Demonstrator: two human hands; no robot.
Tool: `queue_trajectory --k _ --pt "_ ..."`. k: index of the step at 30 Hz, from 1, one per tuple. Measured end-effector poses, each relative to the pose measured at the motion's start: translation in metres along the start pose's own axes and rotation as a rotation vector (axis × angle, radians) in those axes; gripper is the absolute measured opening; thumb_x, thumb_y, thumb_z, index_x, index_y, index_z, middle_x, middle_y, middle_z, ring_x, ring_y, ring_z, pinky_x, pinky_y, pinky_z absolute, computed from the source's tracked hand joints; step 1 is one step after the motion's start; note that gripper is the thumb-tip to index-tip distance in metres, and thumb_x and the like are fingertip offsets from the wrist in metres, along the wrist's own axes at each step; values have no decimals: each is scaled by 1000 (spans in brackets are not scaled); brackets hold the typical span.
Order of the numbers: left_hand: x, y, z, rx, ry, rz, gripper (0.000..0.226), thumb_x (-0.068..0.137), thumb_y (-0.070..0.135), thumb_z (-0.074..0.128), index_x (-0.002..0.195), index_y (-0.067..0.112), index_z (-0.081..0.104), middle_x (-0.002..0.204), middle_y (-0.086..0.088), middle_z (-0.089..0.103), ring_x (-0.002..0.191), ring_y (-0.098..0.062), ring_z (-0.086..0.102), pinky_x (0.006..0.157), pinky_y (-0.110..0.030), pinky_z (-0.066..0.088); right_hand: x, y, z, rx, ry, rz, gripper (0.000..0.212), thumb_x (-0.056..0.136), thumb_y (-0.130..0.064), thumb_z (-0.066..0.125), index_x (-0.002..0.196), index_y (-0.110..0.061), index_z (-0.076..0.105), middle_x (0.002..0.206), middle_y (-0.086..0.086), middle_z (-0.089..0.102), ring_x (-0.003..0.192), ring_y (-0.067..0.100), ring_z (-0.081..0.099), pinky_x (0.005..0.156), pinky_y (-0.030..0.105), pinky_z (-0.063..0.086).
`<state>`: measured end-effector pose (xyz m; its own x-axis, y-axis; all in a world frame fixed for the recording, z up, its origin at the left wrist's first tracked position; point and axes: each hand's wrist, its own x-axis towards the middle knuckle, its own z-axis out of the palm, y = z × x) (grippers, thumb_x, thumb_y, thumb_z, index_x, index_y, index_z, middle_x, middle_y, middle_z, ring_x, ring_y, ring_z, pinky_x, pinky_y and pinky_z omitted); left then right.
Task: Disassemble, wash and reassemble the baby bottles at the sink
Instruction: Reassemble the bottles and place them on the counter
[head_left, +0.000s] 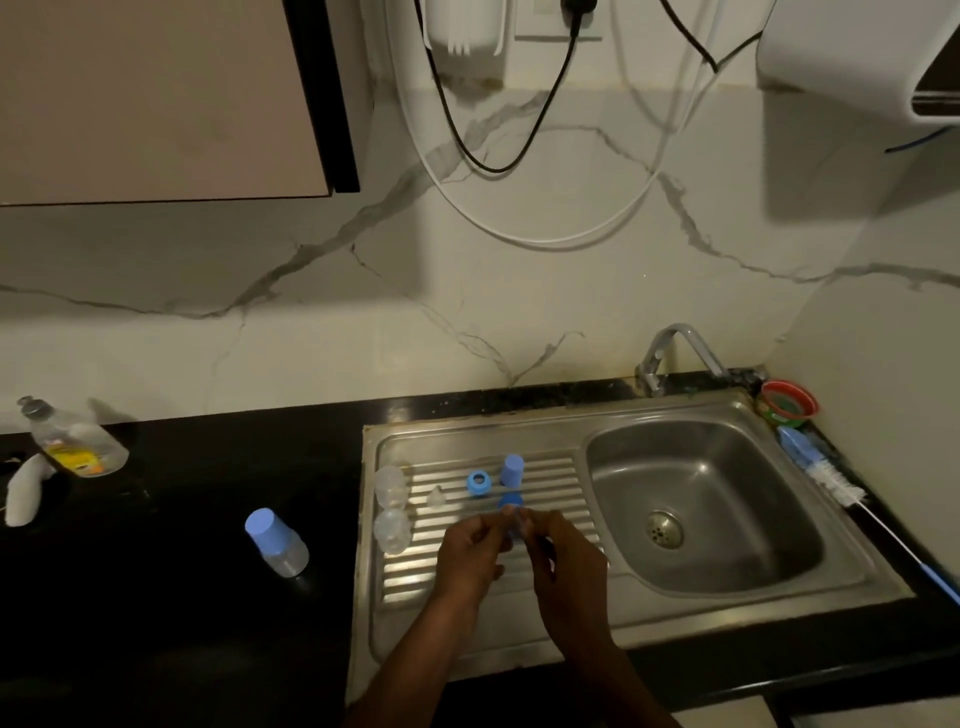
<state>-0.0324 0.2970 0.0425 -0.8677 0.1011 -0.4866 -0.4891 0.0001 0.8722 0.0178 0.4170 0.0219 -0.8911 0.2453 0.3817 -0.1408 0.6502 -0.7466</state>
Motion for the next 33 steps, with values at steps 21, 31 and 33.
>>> queue_trajectory --k 21,31,33 --pt "25 5 -44 41 3 138 14 98 25 65 94 21 78 90 -5 77 79 -11 66 60 -21 48 67 -24 -7 -93 -70 -274 34 85 -16 77 117 -13 67 118 1 66 107 2 59 89 29 57" --pt "56 -2 -89 251 62 279 19 99 30 65 91 18 78 75 9 74 66 -3 66 58 -16 47 72 7 3 -100 -184 -71 20 86 -9 78 102 -14 67 90 -14 63 84 -8 63 71 12 47" --pt "58 0 -92 317 77 336 18 98 30 66 89 20 78 79 7 76 72 -5 70 64 -14 50 87 -22 -4 -4 8 -154 24 87 -5 78 106 -13 66 97 -11 65 91 -10 61 78 9 47"
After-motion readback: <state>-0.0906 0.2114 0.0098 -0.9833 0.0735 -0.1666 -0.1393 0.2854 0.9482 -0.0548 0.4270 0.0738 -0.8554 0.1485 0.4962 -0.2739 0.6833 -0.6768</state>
